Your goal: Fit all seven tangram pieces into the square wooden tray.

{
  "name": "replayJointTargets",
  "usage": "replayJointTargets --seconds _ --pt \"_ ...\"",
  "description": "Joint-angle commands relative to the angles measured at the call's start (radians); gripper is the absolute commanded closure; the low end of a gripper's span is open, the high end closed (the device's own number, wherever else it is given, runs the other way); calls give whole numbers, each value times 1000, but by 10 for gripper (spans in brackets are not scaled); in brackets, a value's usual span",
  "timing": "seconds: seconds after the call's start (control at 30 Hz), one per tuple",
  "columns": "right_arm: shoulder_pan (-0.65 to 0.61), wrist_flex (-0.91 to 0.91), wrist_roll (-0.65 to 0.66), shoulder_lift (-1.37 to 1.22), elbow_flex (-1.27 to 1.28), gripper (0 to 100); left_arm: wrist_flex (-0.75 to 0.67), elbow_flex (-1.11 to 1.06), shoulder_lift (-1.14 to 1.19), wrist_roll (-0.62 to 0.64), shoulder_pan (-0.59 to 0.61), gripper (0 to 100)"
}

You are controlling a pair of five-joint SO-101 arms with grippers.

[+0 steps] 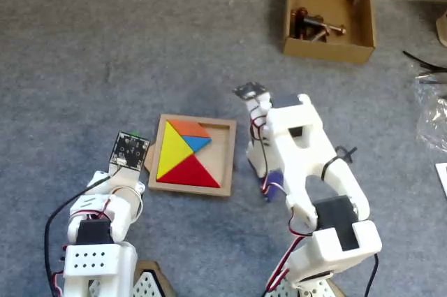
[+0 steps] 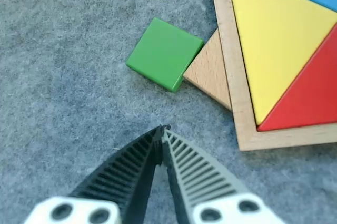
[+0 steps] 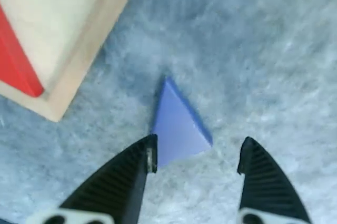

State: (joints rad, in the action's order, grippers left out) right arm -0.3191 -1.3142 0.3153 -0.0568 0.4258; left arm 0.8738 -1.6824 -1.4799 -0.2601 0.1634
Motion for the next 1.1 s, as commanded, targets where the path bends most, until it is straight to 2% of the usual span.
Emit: replayJointTargets --seconds 0.0,0.3,0.5,0.77,1.07 --pt "-5 -13 -78 70 5 764 3 -22 -15 -8 -12 993" --pt "-47 -51 -104 96 12 764 3 -22 -15 -8 -12 993" --pt "-96 -61 -140 407 87 764 3 -22 -15 -8 -12 993" --pt "-94 24 -138 653 344 764 3 -22 -15 -8 -12 993" --pt "-94 239 -138 654 518 761 3 -22 -15 -8 -12 993"
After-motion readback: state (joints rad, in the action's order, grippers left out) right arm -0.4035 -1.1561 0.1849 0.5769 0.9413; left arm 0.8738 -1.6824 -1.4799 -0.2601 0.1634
